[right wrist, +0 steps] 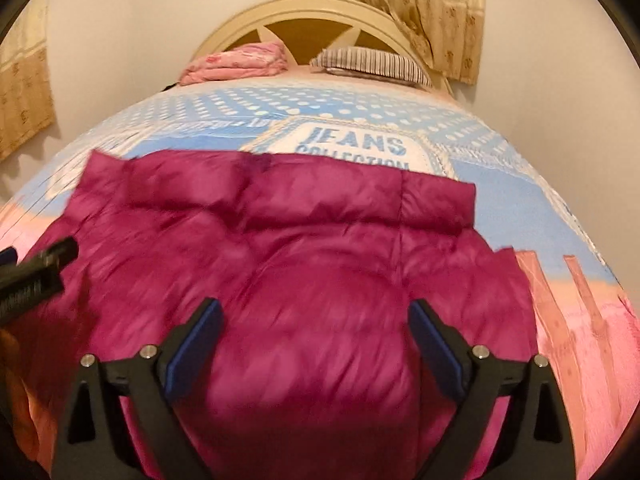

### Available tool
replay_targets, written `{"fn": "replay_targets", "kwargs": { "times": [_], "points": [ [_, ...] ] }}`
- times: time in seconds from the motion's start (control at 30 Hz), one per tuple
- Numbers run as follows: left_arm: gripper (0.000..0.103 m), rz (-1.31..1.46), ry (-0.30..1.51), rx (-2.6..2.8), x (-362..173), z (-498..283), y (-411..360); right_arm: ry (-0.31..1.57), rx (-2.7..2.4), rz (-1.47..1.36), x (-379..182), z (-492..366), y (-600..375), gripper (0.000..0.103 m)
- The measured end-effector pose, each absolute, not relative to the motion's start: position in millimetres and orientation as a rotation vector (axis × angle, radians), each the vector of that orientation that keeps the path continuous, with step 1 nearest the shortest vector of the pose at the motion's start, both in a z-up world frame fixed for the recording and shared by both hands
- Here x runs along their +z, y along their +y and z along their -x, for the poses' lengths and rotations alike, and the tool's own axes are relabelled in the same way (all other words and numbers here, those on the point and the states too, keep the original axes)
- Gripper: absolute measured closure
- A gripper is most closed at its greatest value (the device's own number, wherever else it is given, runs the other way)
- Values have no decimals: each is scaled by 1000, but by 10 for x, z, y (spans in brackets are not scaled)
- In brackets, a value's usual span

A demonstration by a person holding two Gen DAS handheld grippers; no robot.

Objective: Fold large clothes

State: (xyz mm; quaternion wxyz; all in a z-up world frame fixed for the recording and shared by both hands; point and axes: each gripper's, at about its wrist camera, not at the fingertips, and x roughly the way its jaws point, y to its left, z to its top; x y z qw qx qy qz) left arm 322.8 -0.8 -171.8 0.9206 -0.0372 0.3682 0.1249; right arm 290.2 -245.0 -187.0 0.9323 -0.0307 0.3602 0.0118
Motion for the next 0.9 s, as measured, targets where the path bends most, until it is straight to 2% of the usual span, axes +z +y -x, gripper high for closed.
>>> {"fn": "replay_targets", "kwargs": {
  "times": [0.13,0.4,0.57,0.7,0.9],
  "points": [
    [1,35,818,265,-2037,-3262,-41,744,24,108,-2069,-2689,-2303,7],
    [1,88,797,284,-1879,-2951,171,830,26,108,-2239,-2832,-2296,3],
    [1,186,703,335,-1666,-2416,596,727,25,119,-2002,-2420,-2286,4],
    [1,257,773,277,-1776,-2427,638,738,7,183,-2153,-2350,-2181,3],
    [1,324,816,224,-1917,-2567,579,818,15,138,-2268,-2522,-2261,0]
  ]
}}
